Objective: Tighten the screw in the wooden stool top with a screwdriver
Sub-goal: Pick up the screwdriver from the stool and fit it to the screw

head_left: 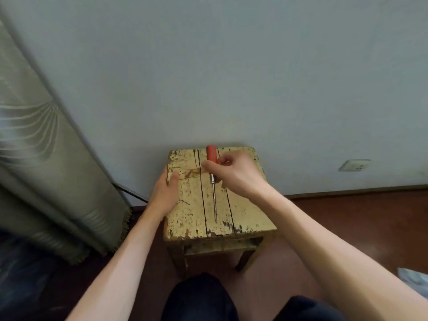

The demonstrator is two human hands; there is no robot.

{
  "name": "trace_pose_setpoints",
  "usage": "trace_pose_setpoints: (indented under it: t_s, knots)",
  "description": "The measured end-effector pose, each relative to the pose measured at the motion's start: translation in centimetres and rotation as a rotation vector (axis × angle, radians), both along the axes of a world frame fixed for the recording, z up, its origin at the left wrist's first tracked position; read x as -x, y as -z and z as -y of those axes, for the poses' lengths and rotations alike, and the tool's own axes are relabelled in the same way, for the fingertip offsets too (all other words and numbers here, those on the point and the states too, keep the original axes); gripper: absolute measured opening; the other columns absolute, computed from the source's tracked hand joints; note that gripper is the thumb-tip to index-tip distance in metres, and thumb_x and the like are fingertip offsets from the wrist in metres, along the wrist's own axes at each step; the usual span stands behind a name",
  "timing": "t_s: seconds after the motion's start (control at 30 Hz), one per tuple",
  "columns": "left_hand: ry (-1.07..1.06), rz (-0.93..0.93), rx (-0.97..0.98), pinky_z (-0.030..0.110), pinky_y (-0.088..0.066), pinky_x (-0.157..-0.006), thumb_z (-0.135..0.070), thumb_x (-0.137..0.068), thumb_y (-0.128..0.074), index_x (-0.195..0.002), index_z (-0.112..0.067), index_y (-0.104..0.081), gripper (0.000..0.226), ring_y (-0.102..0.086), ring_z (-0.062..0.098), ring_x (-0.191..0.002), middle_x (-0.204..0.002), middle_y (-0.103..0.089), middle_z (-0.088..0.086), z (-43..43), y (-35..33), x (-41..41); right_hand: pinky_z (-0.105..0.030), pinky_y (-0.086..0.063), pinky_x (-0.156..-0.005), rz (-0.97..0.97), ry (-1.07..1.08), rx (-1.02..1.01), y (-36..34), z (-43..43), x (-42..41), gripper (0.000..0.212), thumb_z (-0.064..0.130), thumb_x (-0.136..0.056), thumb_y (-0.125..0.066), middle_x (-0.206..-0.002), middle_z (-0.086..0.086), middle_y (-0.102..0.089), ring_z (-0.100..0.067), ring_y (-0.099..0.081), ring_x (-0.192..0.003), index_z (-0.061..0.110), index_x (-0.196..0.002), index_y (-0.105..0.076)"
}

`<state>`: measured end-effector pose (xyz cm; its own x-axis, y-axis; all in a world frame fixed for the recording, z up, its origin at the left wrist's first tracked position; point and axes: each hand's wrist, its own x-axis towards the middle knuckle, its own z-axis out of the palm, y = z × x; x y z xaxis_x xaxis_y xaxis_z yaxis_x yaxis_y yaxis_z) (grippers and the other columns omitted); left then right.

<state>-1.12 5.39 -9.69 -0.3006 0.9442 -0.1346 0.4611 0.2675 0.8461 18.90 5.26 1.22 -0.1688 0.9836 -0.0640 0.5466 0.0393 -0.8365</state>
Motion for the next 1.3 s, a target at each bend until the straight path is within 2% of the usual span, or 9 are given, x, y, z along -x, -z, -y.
trace_pose_setpoints:
  t_s: [0.17, 0.27, 0.4, 0.6, 0.77, 0.9, 1.1, 1.23, 1.3]
  knots:
    - [0.017, -0.001, 0.021, 0.042, -0.030, -0.113, -0.056, -0.107, -0.028, -0.158, -0.034, -0.031, 0.055, -0.037, 0.028, -0.146, -0.159, -0.041, -0.001, 1.0, 0.2, 0.7, -0.012, -0.044, -0.049, -0.225, 0.082, -0.053, -1.5, 2.6, -4.4, 0.016, 0.043, -0.104, -0.071, -0.069, 0.014, -0.075, 0.001, -0.058, -0.049, 0.027, -0.104, -0.072]
    - [0.020, 0.007, 0.004, 0.041, -0.029, -0.113, -0.057, -0.107, -0.029, -0.158, -0.035, -0.030, 0.056, -0.036, 0.026, -0.146, -0.160, -0.039, -0.003, 1.3, 0.4, 0.9, -0.017, -0.043, -0.047, -0.352, 0.151, -0.070, -1.2, 3.8, -7.1, 0.007, 0.034, -0.107, -0.067, -0.083, 0.005, -0.079, -0.007, -0.061, -0.055, 0.029, -0.111, -0.066]
    - [0.030, 0.058, 0.005, 0.044, -0.032, -0.114, -0.058, -0.106, -0.029, -0.156, -0.037, -0.034, 0.054, -0.041, 0.025, -0.143, -0.156, -0.045, -0.005, 1.5, 0.4, 1.1, -0.020, -0.041, -0.044, -0.475, 0.260, -0.047, 0.1, 5.0, -10.6, 0.007, 0.026, -0.108, -0.064, -0.081, 0.002, -0.077, -0.014, -0.065, -0.059, 0.020, -0.109, -0.063]
    - [0.034, 0.067, 0.012, 0.049, -0.030, -0.119, -0.064, -0.103, -0.028, -0.157, -0.040, -0.030, 0.059, -0.036, 0.022, -0.146, -0.159, -0.040, -0.008, 2.2, 0.7, 1.4, -0.022, -0.046, -0.046, -0.619, 0.388, -0.060, 2.5, 7.1, -13.3, 0.021, 0.026, -0.088, -0.069, -0.078, -0.001, -0.077, -0.014, -0.069, -0.058, 0.020, -0.105, -0.057]
    - [0.060, 0.074, 0.027, 0.051, -0.034, -0.116, -0.065, -0.103, -0.029, -0.154, -0.044, -0.033, 0.055, -0.043, 0.023, -0.142, -0.153, -0.048, -0.008, 2.1, 0.9, 1.7, -0.021, -0.054, -0.058, -0.600, 0.386, -0.117, 3.3, 8.8, -14.3, 0.016, 0.037, -0.100, -0.066, -0.087, -0.005, -0.081, -0.018, -0.076, -0.067, 0.023, -0.104, -0.061]
    - [0.058, 0.042, 0.056, 0.049, -0.029, -0.118, -0.067, -0.102, -0.028, -0.157, -0.042, -0.027, 0.060, -0.036, 0.023, -0.147, -0.159, -0.040, -0.009, 1.6, 1.1, 1.8, -0.022, -0.057, -0.064, -0.537, 0.374, -0.169, 2.4, 10.1, -14.2, 0.025, 0.045, -0.107, -0.065, -0.092, -0.005, -0.081, -0.020, -0.078, -0.074, 0.021, -0.101, -0.066]
    - [0.042, 0.029, 0.045, 0.049, -0.031, -0.118, -0.061, -0.105, -0.028, -0.157, -0.038, -0.030, 0.057, -0.040, 0.025, -0.144, -0.156, -0.044, -0.004, 1.2, 1.3, 1.8, -0.017, -0.047, -0.057, -0.393, 0.242, -0.239, -0.8, 10.8, -14.2, 0.027, 0.043, -0.099, -0.068, -0.078, 0.003, -0.075, -0.009, -0.052, -0.054, 0.016, -0.096, -0.067]
    - [0.047, 0.029, 0.062, 0.049, -0.037, -0.113, -0.061, -0.105, -0.028, -0.153, -0.040, -0.034, 0.053, -0.048, 0.026, -0.136, -0.148, -0.052, -0.003, 1.6, 1.0, 2.1, -0.018, -0.051, -0.061, -0.291, 0.206, -0.277, -1.5, 10.7, -14.9, 0.025, 0.040, -0.104, -0.065, -0.081, 0.005, -0.077, -0.009, -0.059, -0.056, 0.015, -0.101, -0.065]
    - [0.050, -0.101, 0.102, 0.049, -0.039, -0.109, -0.061, -0.105, -0.029, -0.149, -0.037, -0.042, 0.052, -0.050, 0.031, -0.132, -0.144, -0.056, 0.001, 1.7, 0.4, 2.0, -0.022, -0.054, -0.063, -0.230, 0.202, -0.292, -1.2, 10.6, -15.4, 0.015, 0.037, -0.108, -0.063, -0.086, 0.005, -0.078, -0.010, -0.062, -0.060, 0.022, -0.103, -0.065]
